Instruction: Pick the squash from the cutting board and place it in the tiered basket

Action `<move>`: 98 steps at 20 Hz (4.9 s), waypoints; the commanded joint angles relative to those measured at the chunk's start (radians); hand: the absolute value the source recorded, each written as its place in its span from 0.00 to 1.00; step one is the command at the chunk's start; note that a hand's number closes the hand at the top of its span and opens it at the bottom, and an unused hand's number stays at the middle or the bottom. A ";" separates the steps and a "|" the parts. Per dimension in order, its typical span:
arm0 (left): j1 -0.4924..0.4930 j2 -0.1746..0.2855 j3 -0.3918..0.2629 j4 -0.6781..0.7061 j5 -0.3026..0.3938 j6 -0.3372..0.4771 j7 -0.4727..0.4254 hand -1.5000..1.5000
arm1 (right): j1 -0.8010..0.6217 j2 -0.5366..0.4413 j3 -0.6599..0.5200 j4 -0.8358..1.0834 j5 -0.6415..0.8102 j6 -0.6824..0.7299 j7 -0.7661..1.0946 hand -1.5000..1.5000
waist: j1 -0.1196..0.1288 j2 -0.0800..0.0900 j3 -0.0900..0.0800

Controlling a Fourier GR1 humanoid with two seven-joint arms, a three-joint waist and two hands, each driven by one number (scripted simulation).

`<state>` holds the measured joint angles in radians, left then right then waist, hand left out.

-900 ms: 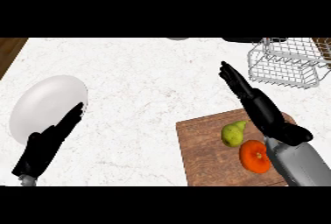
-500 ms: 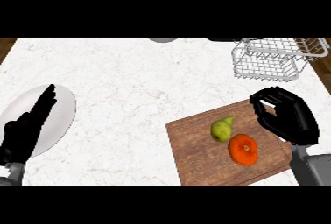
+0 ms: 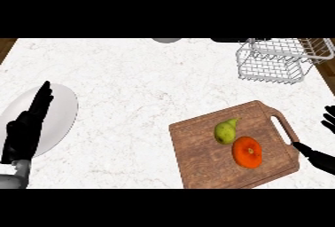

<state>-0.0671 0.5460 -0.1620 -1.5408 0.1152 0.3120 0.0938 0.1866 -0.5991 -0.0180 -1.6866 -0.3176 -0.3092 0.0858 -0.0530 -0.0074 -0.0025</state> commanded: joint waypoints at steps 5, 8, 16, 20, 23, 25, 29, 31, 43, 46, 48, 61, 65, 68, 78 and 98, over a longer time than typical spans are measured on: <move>-0.001 -0.039 -0.013 0.059 -0.023 -0.004 -0.070 0.50 | 0.106 -0.378 0.012 -0.241 0.044 0.232 0.298 0.00 | 0.028 0.006 -0.004; -0.022 -0.049 -0.027 0.029 -0.033 0.003 -0.014 0.50 | 0.079 -0.479 -0.020 -0.331 -0.019 0.310 0.455 0.00 | 0.037 0.003 -0.001; -0.028 -0.065 0.031 0.094 -0.028 -0.057 -0.109 0.50 | -0.199 -0.465 0.064 -0.368 -0.048 0.300 0.872 0.00 | 0.069 0.009 0.001; -0.151 -0.102 0.010 0.130 -0.076 -0.048 -0.006 0.50 | -0.308 -0.369 0.217 -0.319 0.032 0.308 0.949 0.00 | 0.067 0.012 0.002; -0.131 -0.117 0.020 0.187 -0.088 -0.058 -0.092 0.50 | -0.403 -0.332 0.262 -0.263 0.008 0.331 1.049 0.00 | 0.073 0.013 0.001; -0.145 -0.102 0.028 0.132 -0.078 -0.071 -0.013 0.50 | -0.349 -0.312 0.325 -0.294 0.101 0.307 1.057 0.00 | 0.065 0.009 0.002; -0.104 -0.138 0.035 0.172 -0.100 -0.070 -0.092 0.50 | -0.431 -0.269 0.357 -0.249 0.112 0.361 1.114 0.00 | 0.065 0.010 0.002; -0.138 -0.125 0.063 0.194 -0.092 -0.099 -0.072 0.50 | -0.361 -0.269 0.340 -0.323 0.121 0.355 1.127 0.00 | 0.051 0.007 0.002; -0.165 -0.135 0.112 0.186 -0.127 -0.131 -0.035 0.50 | -0.336 -0.216 0.408 -0.343 0.310 0.405 1.142 0.00 | 0.050 0.008 0.002; -0.041 -0.139 0.127 0.122 -0.128 -0.139 -0.126 0.50 | -0.334 -0.180 0.414 -0.354 0.365 0.392 1.157 0.00 | 0.056 0.006 0.002; -0.106 -0.161 0.119 0.152 -0.133 -0.145 -0.072 0.50 | -0.388 -0.145 0.424 -0.230 0.385 0.434 1.098 0.00 | 0.058 0.009 0.002; -0.154 -0.184 0.129 0.060 -0.191 -0.143 0.069 0.50 | -0.278 -0.056 0.419 -0.209 0.475 0.431 1.071 0.00 | 0.050 0.007 0.003; -0.100 -0.176 0.170 0.110 -0.185 -0.183 -0.034 0.50 | -0.251 0.006 0.454 -0.246 0.550 0.427 1.113 0.00 | 0.051 0.007 0.002; -0.112 -0.234 0.143 0.104 -0.226 -0.147 -0.013 0.50 | -0.271 0.038 0.422 -0.190 0.539 0.468 1.072 0.00 | 0.052 0.008 0.002; -0.007 -0.215 0.191 0.023 -0.211 -0.227 -0.032 0.50 | -0.259 0.122 0.402 -0.091 0.576 0.517 0.987 0.00 | 0.055 0.006 0.002; -0.079 -0.265 0.204 0.034 -0.274 -0.219 0.013 0.50 | -0.320 0.239 0.330 -0.125 0.598 0.589 0.975 1.00 | 0.053 0.007 0.002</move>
<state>-0.1272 0.2780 0.0316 -1.4810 -0.1567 0.1059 0.0674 -0.0917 -0.4031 0.3673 -1.7768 0.3039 0.2537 0.9670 -0.0023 -0.0037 -0.0036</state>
